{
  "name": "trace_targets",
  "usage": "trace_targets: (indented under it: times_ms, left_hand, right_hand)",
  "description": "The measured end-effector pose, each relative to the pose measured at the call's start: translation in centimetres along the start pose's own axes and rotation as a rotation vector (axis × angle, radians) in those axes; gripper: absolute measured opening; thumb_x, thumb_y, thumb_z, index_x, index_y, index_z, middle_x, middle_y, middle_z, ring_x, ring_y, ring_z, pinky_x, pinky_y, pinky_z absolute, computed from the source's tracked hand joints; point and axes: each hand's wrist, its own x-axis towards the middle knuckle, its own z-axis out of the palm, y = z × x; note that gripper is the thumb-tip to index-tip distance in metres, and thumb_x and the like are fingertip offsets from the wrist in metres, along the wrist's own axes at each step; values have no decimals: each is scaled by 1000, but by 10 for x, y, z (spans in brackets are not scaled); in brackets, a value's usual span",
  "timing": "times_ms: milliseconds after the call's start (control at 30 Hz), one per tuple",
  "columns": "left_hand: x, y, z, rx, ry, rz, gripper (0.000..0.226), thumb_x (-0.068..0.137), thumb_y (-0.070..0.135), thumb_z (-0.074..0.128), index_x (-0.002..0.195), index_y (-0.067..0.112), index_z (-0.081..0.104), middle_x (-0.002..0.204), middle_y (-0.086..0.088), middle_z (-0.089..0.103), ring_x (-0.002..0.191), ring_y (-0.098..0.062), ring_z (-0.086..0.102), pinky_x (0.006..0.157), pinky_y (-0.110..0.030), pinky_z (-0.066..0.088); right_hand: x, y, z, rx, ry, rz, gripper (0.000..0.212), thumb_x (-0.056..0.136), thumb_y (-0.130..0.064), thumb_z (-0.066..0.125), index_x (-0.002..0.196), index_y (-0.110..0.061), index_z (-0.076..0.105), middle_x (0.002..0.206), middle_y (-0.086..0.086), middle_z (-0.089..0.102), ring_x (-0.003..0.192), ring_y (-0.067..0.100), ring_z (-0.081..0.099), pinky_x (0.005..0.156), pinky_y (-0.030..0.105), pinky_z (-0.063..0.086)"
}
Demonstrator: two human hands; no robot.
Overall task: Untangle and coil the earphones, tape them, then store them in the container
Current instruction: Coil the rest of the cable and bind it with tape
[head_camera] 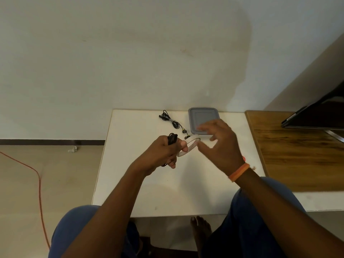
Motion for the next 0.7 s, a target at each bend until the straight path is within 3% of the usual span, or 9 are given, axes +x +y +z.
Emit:
trace_targets:
  times_ms: [100,200,333,567,700]
  left_hand:
    - [3,-3,3,18,35,5,29,100,29,54,87,7,68,42,3,38,47,-19,43,54,-26,48]
    - [5,-6,5,49,68,26,31,99,32,55,89,7,70,41,5,43,47,-18,48,52,-23,44]
    - [6,-8,7,109,117,62,31,98,32,57,91,5,70,49,-3,48,52,-20,50,46,-13,40]
    - [8,-13,12,139,161,86,25,95,35,61,86,14,71,53,-7,51,50,-18,52,51,-17,45]
    - [9,-13,15,161,197,87,27,93,37,62,87,13,71,55,-5,51,54,-20,52,51,-19,45]
  right_hand:
    - [3,4,-7,211,8,308,31,78,-22,77,107,-16,68,102,-5,63,90,8,61,66,7,48]
    - [4,3,-2,212,-28,291,28,77,-31,77,101,-18,72,94,-6,65,85,4,62,67,7,47]
    - [3,-1,6,195,-7,283,26,76,-28,78,99,-15,74,90,-7,64,80,0,60,67,0,44]
    - [7,5,5,301,39,353,15,80,-16,74,94,-23,73,85,-7,67,80,-1,62,69,2,45]
    - [4,4,8,193,81,310,13,81,-16,74,93,-14,76,83,-5,66,79,5,61,67,3,45]
